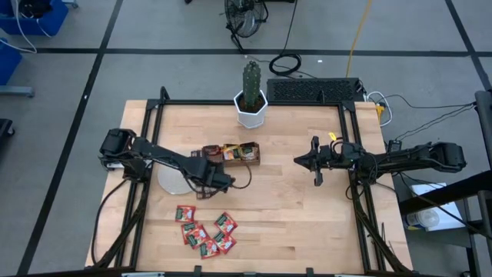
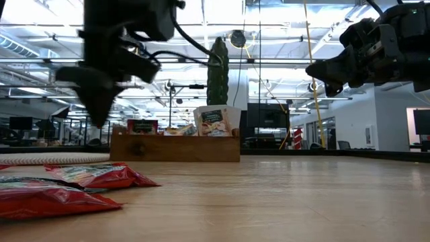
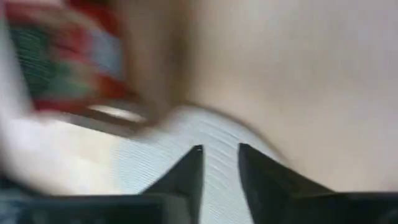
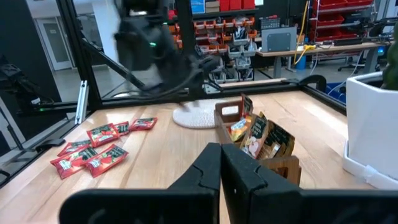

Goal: Pick & Place Tea
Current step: Put the red tea bag into the left section of the wooden organizer

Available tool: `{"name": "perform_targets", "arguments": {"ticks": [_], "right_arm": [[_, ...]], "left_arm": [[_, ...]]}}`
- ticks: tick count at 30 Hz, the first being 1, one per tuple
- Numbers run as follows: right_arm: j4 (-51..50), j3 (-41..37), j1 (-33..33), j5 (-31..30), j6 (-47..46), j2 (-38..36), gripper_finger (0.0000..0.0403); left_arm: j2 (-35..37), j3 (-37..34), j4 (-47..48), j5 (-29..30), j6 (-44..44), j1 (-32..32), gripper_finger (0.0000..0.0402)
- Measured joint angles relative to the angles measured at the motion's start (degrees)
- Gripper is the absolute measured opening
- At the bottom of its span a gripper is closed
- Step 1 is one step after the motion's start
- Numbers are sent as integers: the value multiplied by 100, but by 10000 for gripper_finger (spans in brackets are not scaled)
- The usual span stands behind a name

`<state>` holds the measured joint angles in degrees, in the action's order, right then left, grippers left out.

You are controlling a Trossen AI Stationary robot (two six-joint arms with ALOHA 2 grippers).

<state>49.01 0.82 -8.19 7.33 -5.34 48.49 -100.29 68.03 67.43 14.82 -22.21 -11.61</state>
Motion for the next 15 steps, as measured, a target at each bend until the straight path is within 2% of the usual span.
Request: {"name": "perform_targets", "arguments": {"ticks": [4,6,8,11,15], "right_arm": [[-73,0,0,0,1,2,0],[-89,0,0,0,-1,2,0],[-85,0,0,0,1,1,0],[-77,0,0,0,1,2,0],[-15,0,-1,0,11,0,0]], "left_arm": [[-2,-7,-284,-1492,-266,-636,189],[-2,-7,-215,-2039,-398,-1051,228],[-2,-11,-245,-2323,-591,-1498,261],[-2,-11,-294,-2074,-1242,-2113,296],[-4,-80,-279,-1498,-2214,-2670,320]]}}
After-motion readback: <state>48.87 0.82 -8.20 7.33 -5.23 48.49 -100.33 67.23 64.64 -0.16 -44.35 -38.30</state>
